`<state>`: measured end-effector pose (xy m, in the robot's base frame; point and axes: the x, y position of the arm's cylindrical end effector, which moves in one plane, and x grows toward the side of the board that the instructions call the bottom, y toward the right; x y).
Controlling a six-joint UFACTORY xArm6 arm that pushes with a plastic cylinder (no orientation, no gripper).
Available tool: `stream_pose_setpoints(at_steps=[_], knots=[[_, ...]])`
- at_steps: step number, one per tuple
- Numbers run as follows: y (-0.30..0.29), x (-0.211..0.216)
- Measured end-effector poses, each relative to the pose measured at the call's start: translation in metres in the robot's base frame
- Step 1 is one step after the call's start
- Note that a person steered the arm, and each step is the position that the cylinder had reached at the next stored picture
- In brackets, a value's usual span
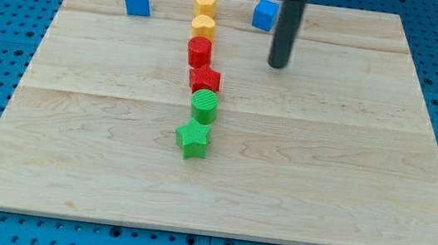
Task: Push the yellow hexagon into yellow heart
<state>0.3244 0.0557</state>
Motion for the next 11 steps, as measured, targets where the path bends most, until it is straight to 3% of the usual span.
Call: stream_pose_setpoints(at_steps=[1, 2, 3, 4, 8, 9, 10, 11], knots=[[-0.021, -0.043], [-0.047, -0.053], [-0.024, -0.076], [-0.024, -0.131], [-0.129, -0.131], [-0.157, -0.088], [-0.148, -0.093], [-0.146, -0.131]])
